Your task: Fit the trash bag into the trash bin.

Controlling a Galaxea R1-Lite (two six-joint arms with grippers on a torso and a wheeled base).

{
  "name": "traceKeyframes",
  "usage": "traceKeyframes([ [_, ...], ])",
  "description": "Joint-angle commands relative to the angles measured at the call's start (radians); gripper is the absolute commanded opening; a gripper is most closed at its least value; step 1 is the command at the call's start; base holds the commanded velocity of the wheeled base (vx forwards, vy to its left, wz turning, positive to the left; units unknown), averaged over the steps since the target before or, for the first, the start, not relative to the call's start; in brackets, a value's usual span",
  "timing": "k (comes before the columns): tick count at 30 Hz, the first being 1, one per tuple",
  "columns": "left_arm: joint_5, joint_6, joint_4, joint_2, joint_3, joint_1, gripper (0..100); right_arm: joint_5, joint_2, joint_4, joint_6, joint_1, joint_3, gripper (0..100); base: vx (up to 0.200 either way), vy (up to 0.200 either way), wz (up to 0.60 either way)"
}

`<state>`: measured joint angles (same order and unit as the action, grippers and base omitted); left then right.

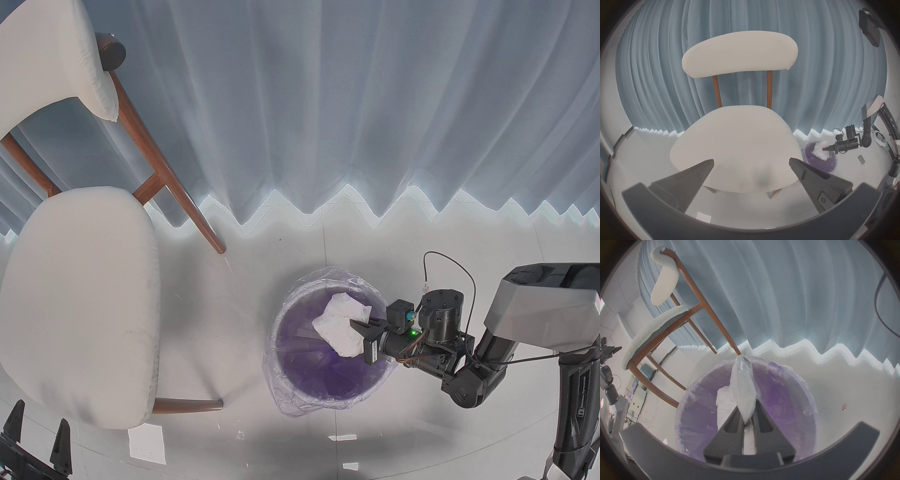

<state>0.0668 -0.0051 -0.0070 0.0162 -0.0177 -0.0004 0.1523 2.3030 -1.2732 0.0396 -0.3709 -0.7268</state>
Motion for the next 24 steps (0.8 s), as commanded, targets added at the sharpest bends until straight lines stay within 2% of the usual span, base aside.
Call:
traceKeyframes([
  [1,0.001,-0.003,-0.001,-0.016,0.018,-0.001,100,0.001,0.036,-0.009,0.0,0.0,0.0,0,0.0,0.0,0.0],
  [24,-0.001,-0.003,0.001,-0.016,0.018,-0.001,100,0.001,0.118,-0.012,0.002,-0.022,-0.022,0,0.0,0.0,0.0],
])
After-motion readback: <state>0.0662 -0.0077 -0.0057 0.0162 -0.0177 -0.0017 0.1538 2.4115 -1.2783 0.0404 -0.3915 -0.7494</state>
